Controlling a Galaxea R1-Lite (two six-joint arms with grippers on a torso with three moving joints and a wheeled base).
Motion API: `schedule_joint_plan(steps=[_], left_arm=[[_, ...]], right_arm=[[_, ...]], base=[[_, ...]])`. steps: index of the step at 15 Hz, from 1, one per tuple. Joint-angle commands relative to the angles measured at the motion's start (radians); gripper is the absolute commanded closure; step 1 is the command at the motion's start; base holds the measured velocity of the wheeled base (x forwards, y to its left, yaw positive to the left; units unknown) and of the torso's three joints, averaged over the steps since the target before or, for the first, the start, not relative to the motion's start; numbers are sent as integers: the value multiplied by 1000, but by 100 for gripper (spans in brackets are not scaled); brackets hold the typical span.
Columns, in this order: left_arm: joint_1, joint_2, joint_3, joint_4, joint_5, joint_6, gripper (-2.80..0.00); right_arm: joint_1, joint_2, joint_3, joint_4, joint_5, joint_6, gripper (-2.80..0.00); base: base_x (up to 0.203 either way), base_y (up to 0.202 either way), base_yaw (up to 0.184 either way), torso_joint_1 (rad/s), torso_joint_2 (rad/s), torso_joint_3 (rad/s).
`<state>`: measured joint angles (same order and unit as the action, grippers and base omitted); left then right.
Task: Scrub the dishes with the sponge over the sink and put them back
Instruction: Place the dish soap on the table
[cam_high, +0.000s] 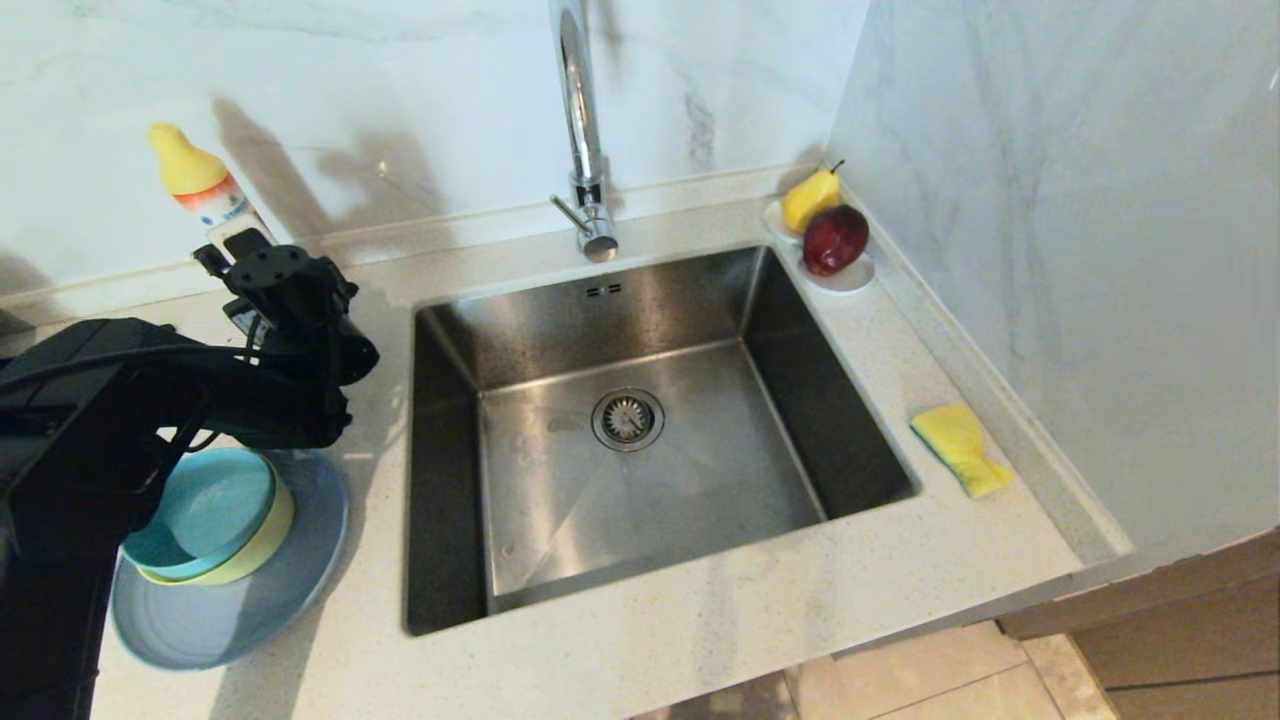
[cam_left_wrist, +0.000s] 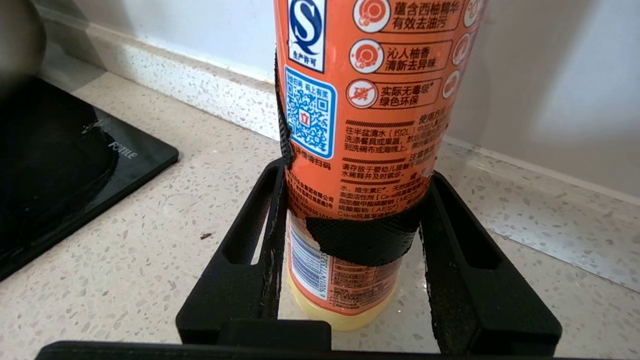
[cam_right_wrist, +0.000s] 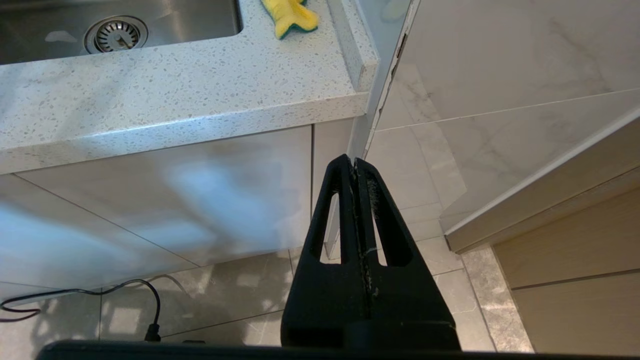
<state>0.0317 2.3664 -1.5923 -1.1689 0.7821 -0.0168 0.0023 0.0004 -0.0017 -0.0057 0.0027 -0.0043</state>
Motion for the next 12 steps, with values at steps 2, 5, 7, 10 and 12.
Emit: schedule_joint_plan(steps=[2, 5, 7, 10, 12], left_arm=[[2, 19, -31, -3, 3, 10, 0], [2, 29, -56, -1, 3, 9, 0], [2, 43, -69, -2, 3, 11, 0], [2, 51, -95, -3, 4, 19, 0], [1, 41, -109, -7, 5, 32, 0]], right_arm=[[0, 0, 0, 0, 0, 0, 0], [0, 0, 0, 0, 0, 0, 0], [0, 0, 0, 0, 0, 0, 0], [1, 0, 0, 0, 0, 0, 0], [1, 0, 0, 0, 0, -1, 0]], base=[[0, 0, 0, 0, 0, 0], [0, 0, 0, 0, 0, 0], [0, 0, 0, 0, 0, 0], [0, 0, 0, 0, 0, 0], [0, 0, 0, 0, 0, 0]])
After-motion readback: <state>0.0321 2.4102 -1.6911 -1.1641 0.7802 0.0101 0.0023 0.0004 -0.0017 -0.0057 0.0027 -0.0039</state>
